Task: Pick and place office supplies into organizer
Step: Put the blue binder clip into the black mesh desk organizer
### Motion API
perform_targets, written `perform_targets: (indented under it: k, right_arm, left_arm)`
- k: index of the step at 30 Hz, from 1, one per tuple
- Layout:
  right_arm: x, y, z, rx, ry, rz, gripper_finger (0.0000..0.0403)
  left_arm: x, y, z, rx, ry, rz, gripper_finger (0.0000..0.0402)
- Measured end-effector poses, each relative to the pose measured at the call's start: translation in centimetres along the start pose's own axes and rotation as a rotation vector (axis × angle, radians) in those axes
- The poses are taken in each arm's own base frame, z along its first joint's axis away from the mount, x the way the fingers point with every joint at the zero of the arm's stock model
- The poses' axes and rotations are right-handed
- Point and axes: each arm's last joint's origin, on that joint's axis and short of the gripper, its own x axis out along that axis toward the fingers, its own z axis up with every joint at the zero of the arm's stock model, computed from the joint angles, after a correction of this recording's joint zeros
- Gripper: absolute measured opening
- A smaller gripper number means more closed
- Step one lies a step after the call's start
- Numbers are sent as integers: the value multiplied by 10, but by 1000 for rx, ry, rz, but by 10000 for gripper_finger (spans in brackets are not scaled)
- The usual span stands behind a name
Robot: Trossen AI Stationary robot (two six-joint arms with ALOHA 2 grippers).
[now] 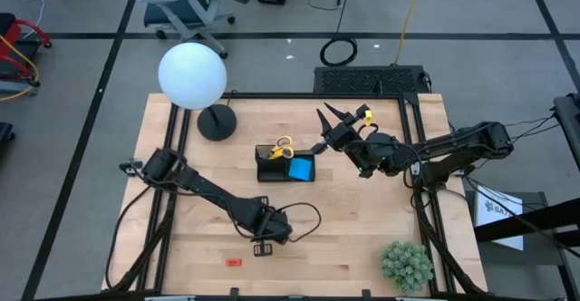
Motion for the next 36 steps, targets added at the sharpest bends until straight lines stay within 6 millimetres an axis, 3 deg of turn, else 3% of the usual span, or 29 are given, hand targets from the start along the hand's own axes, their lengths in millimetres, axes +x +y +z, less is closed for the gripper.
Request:
perform_targets:
  k: [5,25,36]
  right_arm:
    - [0,0,0,0,0,0,105]
    - [0,0,0,0,0,0,105]
    - [0,0,0,0,0,0,105]
  left_arm:
    - [-11,4,1,-1,-16,-2,40]
    - [-14,36,10,-51,34,43,46]
    - [-55,58,41,-74,-59,158,44]
